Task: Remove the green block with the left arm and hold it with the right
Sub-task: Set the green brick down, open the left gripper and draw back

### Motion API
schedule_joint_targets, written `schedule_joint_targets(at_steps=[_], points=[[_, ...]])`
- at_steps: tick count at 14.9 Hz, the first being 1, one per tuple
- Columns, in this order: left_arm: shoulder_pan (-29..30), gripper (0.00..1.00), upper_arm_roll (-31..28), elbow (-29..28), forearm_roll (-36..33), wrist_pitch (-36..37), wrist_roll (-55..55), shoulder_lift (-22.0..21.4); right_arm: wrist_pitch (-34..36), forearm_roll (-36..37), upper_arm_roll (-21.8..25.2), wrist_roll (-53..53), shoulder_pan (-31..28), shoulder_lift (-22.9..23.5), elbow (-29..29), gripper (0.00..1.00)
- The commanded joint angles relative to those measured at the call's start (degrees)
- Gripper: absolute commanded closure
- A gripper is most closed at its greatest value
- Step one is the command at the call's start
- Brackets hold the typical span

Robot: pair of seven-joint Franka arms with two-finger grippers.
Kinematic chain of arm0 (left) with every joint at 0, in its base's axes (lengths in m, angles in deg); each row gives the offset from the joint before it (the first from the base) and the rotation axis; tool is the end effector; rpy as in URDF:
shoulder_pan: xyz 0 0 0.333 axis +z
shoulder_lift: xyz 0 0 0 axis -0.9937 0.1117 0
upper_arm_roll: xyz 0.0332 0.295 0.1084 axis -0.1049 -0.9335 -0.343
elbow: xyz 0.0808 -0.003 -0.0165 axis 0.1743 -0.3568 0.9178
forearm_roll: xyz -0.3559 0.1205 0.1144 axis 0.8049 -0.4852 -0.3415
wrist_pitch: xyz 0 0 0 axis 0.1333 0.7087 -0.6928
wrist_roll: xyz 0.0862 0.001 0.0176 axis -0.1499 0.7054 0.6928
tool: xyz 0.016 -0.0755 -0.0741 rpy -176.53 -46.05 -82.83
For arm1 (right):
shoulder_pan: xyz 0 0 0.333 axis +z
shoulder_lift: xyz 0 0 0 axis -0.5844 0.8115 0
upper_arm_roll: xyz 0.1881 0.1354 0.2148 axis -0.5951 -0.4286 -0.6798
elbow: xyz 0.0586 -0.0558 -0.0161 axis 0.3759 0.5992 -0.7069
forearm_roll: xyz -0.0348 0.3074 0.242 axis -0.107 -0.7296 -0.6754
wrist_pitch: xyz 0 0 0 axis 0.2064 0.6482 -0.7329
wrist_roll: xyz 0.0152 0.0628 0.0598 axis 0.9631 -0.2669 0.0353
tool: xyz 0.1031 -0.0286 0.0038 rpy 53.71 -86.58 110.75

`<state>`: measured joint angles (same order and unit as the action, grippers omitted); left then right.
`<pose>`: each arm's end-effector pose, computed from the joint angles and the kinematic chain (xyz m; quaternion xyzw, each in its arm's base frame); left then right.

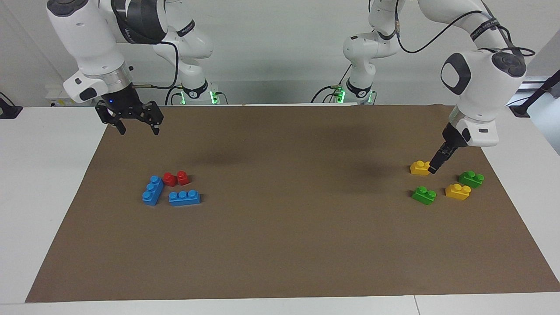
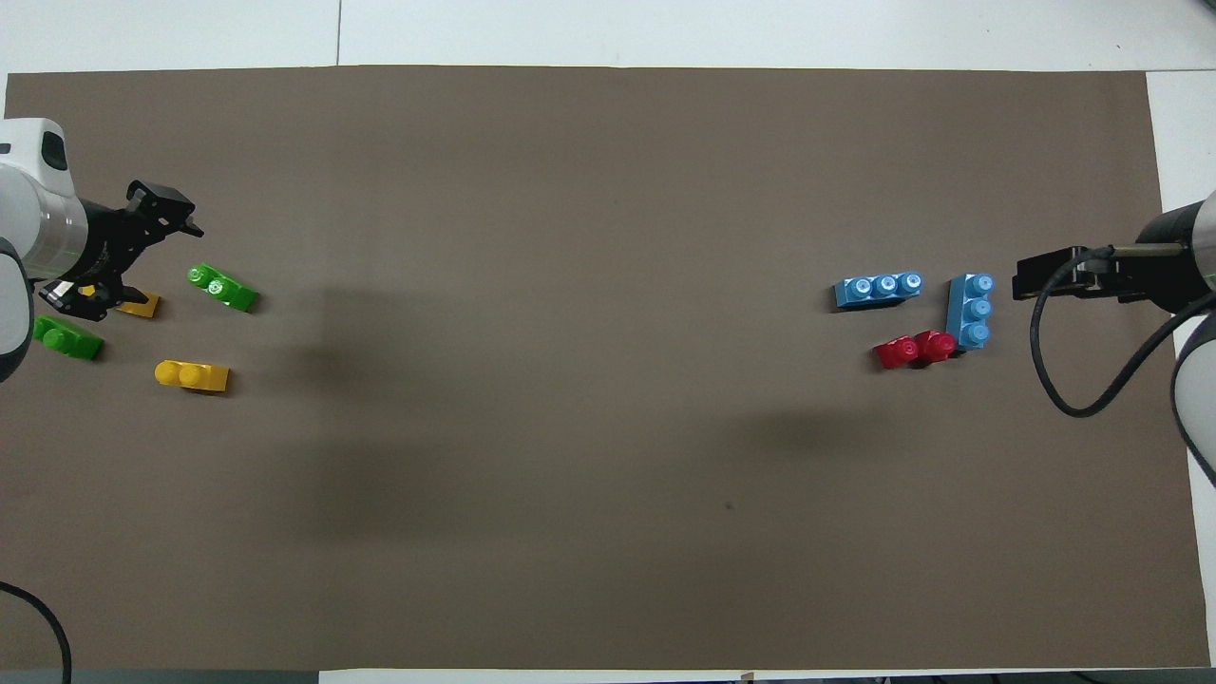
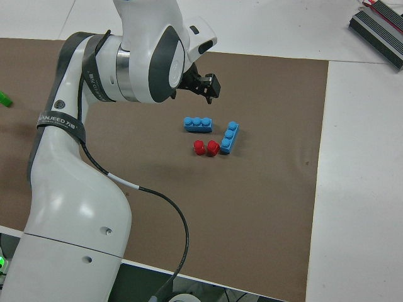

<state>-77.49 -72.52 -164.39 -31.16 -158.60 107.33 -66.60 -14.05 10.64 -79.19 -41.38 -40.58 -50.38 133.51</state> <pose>0.5912 0.0117 0.5150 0.9629 0.2641 0.0541 0.0076 0.5498 -0.0013 0.5863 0.9992 -0.0274 0.0278 0.0052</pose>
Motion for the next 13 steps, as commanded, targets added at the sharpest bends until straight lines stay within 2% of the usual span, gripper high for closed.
schedule_joint_targets(at_steps=[1, 4, 6, 9, 12, 13], points=[[-0.56, 0.0, -0.17, -0.44, -0.83, 3.81, -7.5, -3.94, 0.4, 1.18, -0.27, -1.02, -0.45, 0.75, -1.04, 0.0], [-1.43, 0.0, -0.34, -0.36, -0.83, 7.76, -15.67, -6.49, 1.81, 1.18, -0.27, -1.1, -0.19, 0.4, -0.78, 0.0], [-4.24, 0.0, -1.57, -0.36, -0.83, 11.19, -17.45, -8.69, 1.99, 1.18, -0.27, -1.1, -0.1, 0.4, -0.69, 0.0], [-4.86, 0.0, -1.75, -0.18, -0.83, 14.28, -21.2, -10.63, 1.99, 1.09, -0.27, -1.1, -0.1, 0.22, -0.34, 0.0], [-4.95, 0.0, -1.31, 5.34, -0.74, 19.8, -26.24, -10.37, 2.25, 1.18, -0.27, -1.19, -0.19, 0.13, -0.25, 0.0], [-5.21, 0.0, -1.22, 5.53, -0.66, 20.17, -26.24, -10.37, 2.34, 1.09, -0.27, -1.19, -0.19, 0.13, -0.25, 0.0]])
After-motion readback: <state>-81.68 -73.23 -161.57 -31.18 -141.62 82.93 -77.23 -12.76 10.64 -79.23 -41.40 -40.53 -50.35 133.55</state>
